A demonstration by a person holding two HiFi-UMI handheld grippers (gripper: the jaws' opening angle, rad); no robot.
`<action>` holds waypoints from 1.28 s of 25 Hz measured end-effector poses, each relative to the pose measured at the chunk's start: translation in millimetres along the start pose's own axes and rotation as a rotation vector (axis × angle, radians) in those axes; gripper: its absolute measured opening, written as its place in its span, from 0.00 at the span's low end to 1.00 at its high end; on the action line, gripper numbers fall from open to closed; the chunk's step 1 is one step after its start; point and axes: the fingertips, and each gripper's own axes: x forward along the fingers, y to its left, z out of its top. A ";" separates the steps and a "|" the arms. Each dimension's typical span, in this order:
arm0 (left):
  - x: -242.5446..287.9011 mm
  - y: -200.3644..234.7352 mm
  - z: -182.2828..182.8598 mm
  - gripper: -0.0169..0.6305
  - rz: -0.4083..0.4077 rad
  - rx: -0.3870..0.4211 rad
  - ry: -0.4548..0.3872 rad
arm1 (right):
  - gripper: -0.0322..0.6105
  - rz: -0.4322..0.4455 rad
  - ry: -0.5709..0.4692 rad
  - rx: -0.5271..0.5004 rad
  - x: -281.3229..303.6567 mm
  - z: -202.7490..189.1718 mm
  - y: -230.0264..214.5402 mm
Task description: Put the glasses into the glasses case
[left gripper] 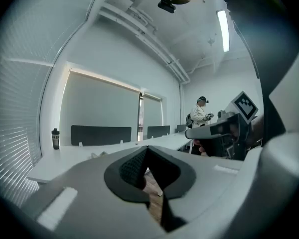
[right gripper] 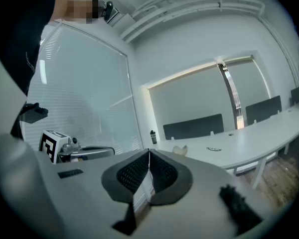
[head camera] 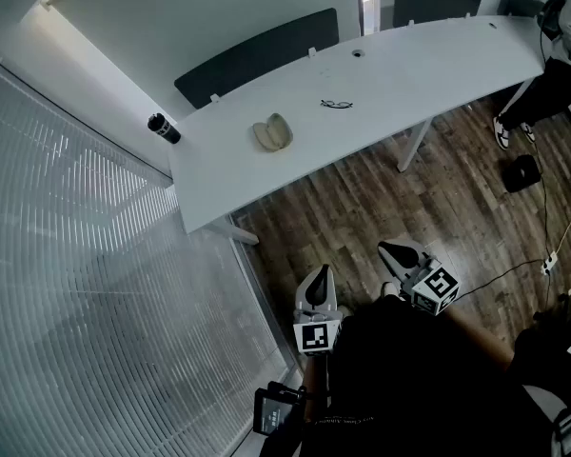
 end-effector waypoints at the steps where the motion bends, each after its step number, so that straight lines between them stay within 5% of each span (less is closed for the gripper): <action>1: -3.5 0.4 1.7 0.04 0.005 -0.017 0.016 | 0.06 -0.011 0.016 -0.006 -0.7 -2.0 1.2; 17: -39.1 17.4 4.7 0.04 0.005 -0.092 0.046 | 0.06 -0.056 0.105 -0.053 7.1 -24.4 48.0; 26: -54.5 33.6 -4.0 0.04 -0.035 -0.033 0.061 | 0.06 -0.071 0.110 -0.088 20.9 -35.9 76.9; 32: -35.6 24.2 -12.5 0.04 -0.068 -0.007 0.088 | 0.06 -0.123 0.108 -0.041 8.6 -51.7 50.9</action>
